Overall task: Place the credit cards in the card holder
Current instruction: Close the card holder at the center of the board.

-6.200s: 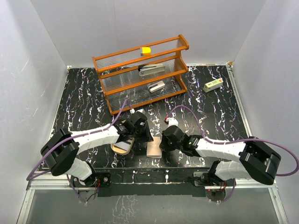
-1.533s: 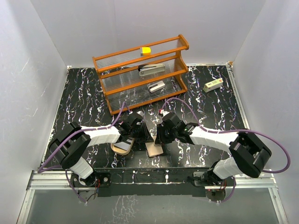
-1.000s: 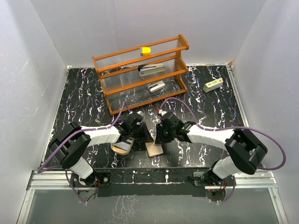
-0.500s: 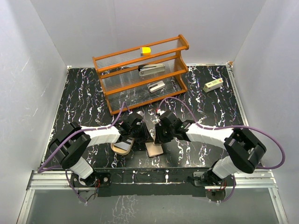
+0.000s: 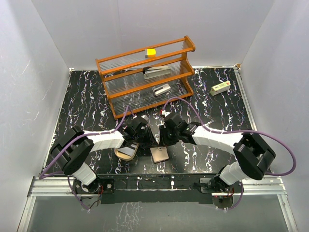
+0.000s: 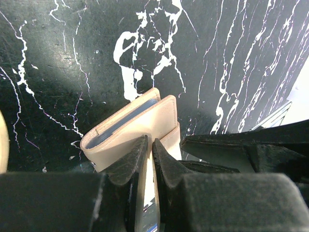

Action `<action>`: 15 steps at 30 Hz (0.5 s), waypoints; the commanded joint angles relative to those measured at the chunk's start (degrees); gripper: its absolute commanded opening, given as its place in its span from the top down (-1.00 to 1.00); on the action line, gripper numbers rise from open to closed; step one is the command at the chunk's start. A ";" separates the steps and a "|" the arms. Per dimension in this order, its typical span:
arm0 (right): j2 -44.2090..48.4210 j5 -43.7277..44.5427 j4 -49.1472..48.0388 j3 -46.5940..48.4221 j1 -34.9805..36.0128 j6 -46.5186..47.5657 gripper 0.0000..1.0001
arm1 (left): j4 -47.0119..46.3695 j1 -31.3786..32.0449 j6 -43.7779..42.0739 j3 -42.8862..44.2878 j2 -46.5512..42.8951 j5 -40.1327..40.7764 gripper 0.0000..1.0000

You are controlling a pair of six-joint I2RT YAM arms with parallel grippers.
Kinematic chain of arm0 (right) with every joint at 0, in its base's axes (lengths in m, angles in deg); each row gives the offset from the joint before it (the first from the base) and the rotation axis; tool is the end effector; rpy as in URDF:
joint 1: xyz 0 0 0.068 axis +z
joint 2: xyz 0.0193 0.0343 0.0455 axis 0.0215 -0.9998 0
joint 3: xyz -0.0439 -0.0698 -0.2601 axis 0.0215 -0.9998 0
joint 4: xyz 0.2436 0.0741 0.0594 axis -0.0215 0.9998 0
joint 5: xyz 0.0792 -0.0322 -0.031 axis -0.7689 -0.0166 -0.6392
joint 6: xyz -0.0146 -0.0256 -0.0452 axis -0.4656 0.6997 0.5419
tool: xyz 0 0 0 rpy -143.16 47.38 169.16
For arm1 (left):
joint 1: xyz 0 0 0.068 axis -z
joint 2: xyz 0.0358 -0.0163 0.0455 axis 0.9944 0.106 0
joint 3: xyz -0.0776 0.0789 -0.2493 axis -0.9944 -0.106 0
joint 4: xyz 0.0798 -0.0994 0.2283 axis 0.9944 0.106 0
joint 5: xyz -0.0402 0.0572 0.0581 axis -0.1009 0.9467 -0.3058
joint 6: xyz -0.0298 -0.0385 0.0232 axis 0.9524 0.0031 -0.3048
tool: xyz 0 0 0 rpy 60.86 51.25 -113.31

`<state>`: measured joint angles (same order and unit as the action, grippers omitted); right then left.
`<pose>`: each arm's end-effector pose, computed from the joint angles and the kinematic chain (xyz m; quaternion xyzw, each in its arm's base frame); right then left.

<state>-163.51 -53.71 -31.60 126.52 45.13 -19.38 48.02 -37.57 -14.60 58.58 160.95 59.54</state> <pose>0.1914 0.2083 0.1856 -0.1493 0.9413 0.2393 0.1856 0.2022 -0.2226 0.1500 -0.0601 0.9097 -0.3752 0.1674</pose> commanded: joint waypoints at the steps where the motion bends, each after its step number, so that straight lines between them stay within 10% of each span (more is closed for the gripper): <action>1: -1.16 1.21 -0.99 2.17 0.10 1.27 0.57 | 7.27 0.38 -1.52 -1.25 1.69 3.80 0.81; 15: -1.00 -0.57 -0.01 1.31 0.12 2.68 0.61 | 9.39 0.38 -1.90 -0.31 -0.20 4.74 0.72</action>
<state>-166.92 -53.73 -30.55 127.09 45.13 -17.83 49.16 -37.41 -14.58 59.21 160.66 60.24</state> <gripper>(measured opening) 0.204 0.152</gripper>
